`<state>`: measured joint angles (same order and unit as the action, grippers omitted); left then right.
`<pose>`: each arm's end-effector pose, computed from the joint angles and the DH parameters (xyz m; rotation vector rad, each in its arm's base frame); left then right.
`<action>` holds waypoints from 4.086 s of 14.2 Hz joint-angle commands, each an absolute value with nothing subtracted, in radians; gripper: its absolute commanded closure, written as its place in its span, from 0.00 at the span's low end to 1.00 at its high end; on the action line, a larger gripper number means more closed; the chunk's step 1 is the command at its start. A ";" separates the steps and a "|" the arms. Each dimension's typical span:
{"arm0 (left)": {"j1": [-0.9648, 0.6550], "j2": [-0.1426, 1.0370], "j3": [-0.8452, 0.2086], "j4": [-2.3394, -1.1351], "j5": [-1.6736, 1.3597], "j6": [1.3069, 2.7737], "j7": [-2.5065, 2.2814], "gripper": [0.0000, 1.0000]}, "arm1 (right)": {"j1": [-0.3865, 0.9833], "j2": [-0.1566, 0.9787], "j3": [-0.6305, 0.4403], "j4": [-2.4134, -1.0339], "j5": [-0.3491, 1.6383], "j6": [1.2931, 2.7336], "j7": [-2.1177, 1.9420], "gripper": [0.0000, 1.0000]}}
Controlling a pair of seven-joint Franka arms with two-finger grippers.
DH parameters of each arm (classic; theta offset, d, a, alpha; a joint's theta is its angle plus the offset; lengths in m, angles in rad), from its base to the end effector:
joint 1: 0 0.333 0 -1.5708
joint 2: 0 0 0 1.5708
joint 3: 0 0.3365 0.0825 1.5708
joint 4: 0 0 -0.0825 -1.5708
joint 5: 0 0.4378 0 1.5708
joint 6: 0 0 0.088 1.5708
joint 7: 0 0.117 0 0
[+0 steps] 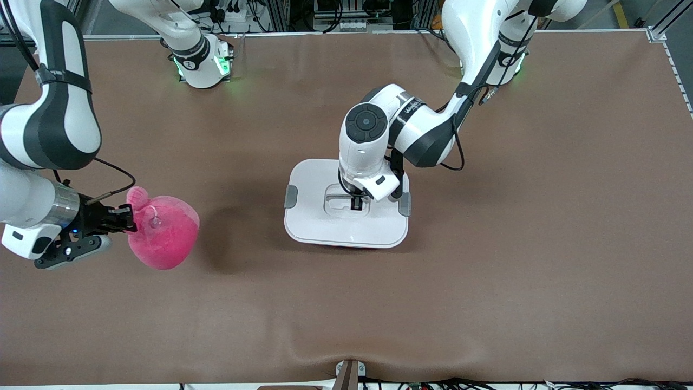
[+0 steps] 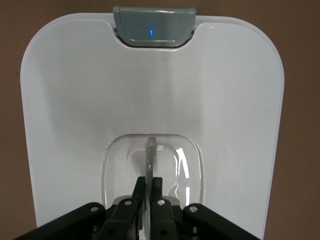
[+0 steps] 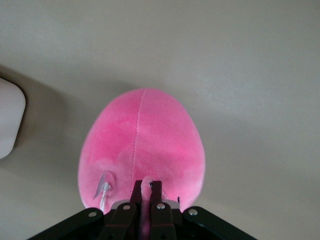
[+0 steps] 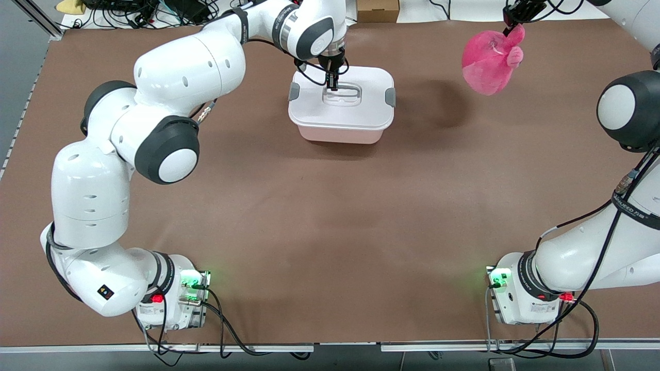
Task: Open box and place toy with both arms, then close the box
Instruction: 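Lift the pink toy with the right gripper while the left gripper raises the lid, then slide the lid off with the left gripper while the right gripper carries the toy, then lower the pink toy into the open box and open the right gripper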
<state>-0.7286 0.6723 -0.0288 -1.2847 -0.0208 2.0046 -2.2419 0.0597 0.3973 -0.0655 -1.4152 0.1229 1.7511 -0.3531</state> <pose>0.5870 -0.5498 0.3439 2.2621 2.1062 -0.0516 0.7318 0.0150 0.4654 -2.9967 -0.4927 0.0647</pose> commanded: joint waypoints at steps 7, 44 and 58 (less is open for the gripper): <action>-0.672 0.623 -0.040 -1.293 -0.044 1.983 -2.250 1.00 | -0.084 0.291 -0.063 -1.405 0.244 1.626 -0.356 1.00; -0.112 0.407 -0.037 -1.353 -0.210 1.648 -1.496 1.00 | 0.577 0.505 -0.061 -1.201 0.247 1.749 0.781 1.00; -0.114 0.407 -0.035 -1.362 -0.210 1.647 -1.470 1.00 | 0.635 0.581 -0.061 -1.212 0.238 1.810 0.764 1.00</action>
<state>-0.1175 0.4356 -0.0347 -1.3376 -0.1915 1.6557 -1.4921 0.6206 0.5629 -0.0498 -1.2401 0.2361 1.8126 0.7639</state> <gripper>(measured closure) 0.930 0.916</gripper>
